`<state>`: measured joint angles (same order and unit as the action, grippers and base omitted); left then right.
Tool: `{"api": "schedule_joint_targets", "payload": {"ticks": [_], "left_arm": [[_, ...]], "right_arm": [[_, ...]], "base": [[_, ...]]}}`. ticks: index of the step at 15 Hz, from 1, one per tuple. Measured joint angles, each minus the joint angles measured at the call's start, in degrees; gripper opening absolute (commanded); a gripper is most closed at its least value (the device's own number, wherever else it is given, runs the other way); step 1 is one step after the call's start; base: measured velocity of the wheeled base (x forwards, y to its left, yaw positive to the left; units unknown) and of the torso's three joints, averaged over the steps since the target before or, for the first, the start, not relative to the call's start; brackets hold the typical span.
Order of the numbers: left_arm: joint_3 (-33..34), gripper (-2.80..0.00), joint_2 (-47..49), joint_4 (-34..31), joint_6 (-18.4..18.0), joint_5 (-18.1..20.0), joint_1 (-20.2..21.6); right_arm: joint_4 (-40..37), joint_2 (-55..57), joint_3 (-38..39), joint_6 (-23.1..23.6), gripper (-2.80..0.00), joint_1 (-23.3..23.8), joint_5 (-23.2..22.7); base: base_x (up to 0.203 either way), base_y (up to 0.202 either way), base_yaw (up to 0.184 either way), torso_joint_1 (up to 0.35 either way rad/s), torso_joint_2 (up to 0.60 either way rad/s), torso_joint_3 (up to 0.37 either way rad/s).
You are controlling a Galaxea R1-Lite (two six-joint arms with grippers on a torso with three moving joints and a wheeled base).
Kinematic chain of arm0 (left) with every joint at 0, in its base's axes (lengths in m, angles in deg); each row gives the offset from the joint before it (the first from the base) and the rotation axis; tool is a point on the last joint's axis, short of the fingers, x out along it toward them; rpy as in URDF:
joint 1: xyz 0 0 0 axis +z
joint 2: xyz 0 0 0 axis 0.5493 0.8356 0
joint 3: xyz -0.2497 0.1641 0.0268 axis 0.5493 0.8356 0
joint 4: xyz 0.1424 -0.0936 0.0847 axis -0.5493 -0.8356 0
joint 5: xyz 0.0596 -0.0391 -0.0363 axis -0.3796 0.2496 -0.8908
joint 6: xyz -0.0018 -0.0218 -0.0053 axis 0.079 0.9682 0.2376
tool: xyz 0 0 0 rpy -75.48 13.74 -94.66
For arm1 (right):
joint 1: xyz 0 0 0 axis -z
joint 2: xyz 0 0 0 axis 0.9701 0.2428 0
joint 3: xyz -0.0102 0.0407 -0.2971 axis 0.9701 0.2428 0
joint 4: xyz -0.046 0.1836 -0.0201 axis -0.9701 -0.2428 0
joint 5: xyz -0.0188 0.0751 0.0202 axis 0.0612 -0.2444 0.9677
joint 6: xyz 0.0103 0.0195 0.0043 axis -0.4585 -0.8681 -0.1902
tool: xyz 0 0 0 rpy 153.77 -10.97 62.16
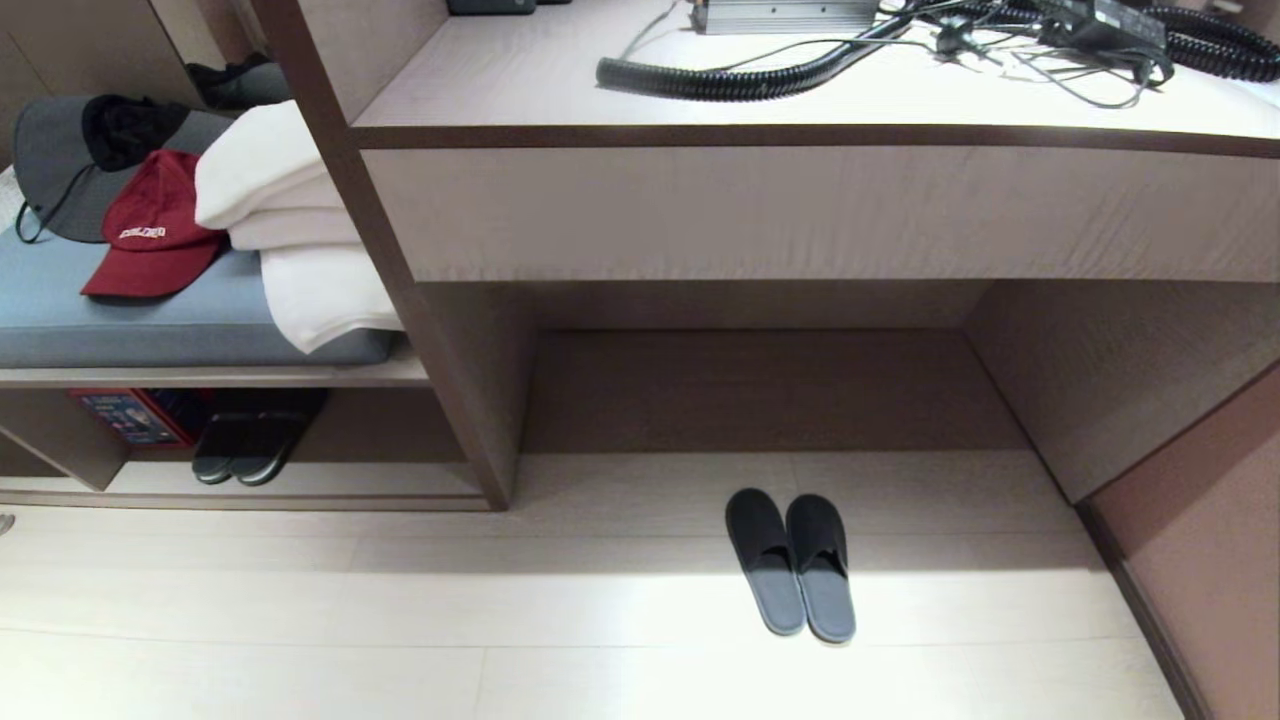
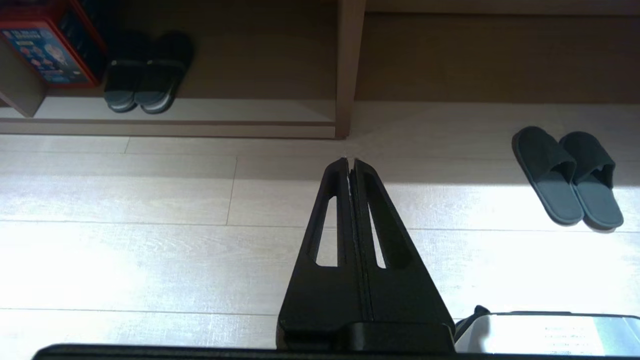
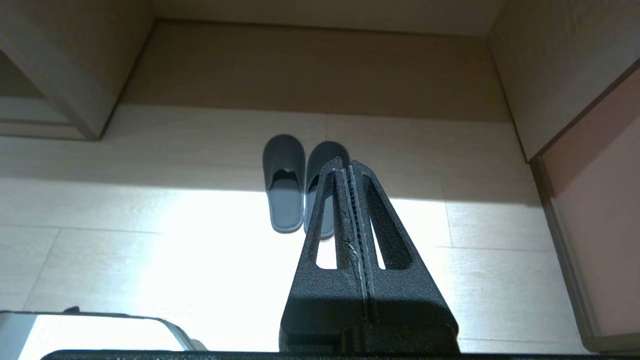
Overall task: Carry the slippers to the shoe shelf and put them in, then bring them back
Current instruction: Pick up the slippers on the floor
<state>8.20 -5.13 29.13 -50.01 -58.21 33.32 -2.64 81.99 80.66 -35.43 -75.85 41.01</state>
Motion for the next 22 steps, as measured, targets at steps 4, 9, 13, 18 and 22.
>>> {"api": "schedule_joint_targets", "payload": {"ticks": [4, 9, 13, 18, 22], "left_arm": [[0.00, -2.80, 0.00, 0.00, 0.00, -0.02, 0.00], [0.00, -2.80, 0.00, 0.00, 0.02, -0.03, 0.00], [0.00, -2.80, 0.00, 0.00, 0.02, -0.02, 0.00], [0.00, -2.80, 0.00, 0.02, 0.00, 0.00, 0.00], [0.00, -2.80, 0.00, 0.02, 0.00, -0.02, 0.00]], "right_arm": [[0.00, 0.00, 0.02, 0.00, -2.80, 0.00, 0.05], [0.00, 0.00, 0.02, -0.05, -2.80, 0.00, 0.04], [0.02, 0.00, 0.05, -0.08, -2.80, 0.00, 0.05], [0.02, 0.00, 0.00, -0.08, -2.80, 0.00, 0.05], [0.00, 0.00, 0.00, -0.06, -2.80, 0.00, 0.03]], "base": [[0.000, 0.000, 0.000, 0.002, 0.00, -0.196], [0.000, 0.000, 0.000, 0.002, 0.00, -0.195], [0.000, 0.000, 0.000, 0.004, 0.00, -0.197], [0.000, 0.000, 0.000, 0.004, 0.00, -0.202], [0.000, 0.000, 0.000, 0.003, 0.00, -0.198]]}}
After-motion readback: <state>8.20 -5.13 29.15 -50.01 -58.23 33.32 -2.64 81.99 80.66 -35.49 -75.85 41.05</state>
